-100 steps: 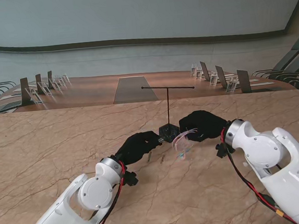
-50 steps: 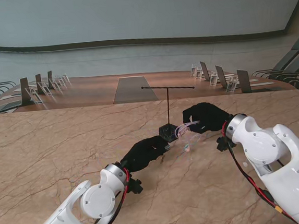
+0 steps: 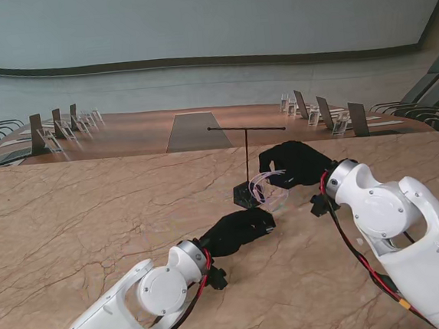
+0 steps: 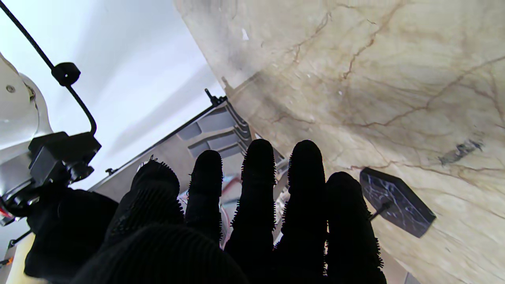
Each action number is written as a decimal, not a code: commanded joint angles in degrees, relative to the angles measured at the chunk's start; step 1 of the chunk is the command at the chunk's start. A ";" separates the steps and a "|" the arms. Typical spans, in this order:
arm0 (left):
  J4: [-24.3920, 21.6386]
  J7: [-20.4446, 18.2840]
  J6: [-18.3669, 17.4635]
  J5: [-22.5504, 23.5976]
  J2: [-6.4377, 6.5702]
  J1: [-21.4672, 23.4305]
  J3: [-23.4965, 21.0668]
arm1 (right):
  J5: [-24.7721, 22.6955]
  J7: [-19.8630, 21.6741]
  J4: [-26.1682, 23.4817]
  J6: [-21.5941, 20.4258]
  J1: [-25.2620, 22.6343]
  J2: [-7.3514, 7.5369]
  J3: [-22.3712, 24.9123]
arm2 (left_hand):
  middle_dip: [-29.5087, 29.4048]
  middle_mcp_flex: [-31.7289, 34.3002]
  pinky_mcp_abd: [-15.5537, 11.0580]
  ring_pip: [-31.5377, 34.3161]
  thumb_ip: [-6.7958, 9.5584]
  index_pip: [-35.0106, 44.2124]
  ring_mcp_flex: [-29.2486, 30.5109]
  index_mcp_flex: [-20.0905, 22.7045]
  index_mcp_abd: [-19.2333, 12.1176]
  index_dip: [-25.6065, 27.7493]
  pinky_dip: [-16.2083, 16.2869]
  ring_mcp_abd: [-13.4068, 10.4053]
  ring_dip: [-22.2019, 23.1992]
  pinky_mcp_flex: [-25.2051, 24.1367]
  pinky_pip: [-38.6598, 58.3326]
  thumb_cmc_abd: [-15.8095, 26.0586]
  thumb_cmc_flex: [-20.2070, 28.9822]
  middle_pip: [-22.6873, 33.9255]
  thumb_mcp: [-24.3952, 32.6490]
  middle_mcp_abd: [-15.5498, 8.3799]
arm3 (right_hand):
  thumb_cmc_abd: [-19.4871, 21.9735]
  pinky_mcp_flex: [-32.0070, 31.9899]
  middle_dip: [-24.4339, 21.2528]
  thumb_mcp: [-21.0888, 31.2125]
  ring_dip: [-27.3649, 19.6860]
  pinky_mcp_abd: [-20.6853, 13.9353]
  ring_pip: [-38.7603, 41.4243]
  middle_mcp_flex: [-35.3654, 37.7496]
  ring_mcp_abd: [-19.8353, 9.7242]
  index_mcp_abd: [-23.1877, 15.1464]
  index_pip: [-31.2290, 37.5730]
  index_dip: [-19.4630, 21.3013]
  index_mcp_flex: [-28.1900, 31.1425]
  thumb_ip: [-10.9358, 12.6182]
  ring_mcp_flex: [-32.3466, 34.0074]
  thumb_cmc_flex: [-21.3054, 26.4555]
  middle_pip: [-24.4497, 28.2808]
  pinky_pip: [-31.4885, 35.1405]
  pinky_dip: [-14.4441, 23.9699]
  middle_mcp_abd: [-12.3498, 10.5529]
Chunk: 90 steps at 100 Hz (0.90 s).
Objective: Take the wired earphone off the rack, coil the cable and place them on the table
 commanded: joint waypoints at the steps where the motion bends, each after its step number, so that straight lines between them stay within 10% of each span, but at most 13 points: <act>1: -0.01 -0.77 0.12 -0.39 -0.82 -0.40 0.59 | -0.23 0.16 -1.10 0.28 0.26 -0.26 -0.24 | -0.50 0.92 -1.22 -0.77 -2.33 -0.49 0.13 0.44 -2.05 -0.52 -0.59 -1.39 -0.33 -0.77 -0.18 -0.79 2.63 -1.30 -1.17 -1.63 | 1.68 4.98 0.76 3.93 0.12 -5.67 5.72 0.62 7.79 -6.02 8.21 0.79 2.06 1.20 3.13 5.22 0.27 6.61 -1.45 9.43; 90: 2.36 3.19 0.08 0.70 -2.02 -1.21 -0.18 | 0.61 3.17 -4.31 3.04 -1.71 0.23 0.42 | -1.12 -4.85 -2.59 -1.74 -2.21 -0.40 -2.08 -7.29 -0.25 -2.71 -2.10 -3.09 -0.86 -2.48 -0.61 -1.64 4.24 -0.81 -1.32 -2.46 | 1.73 4.34 0.65 3.20 -0.40 -3.62 5.49 0.76 8.67 -4.04 7.89 0.53 2.26 0.92 3.02 6.66 -0.25 6.40 -2.39 10.77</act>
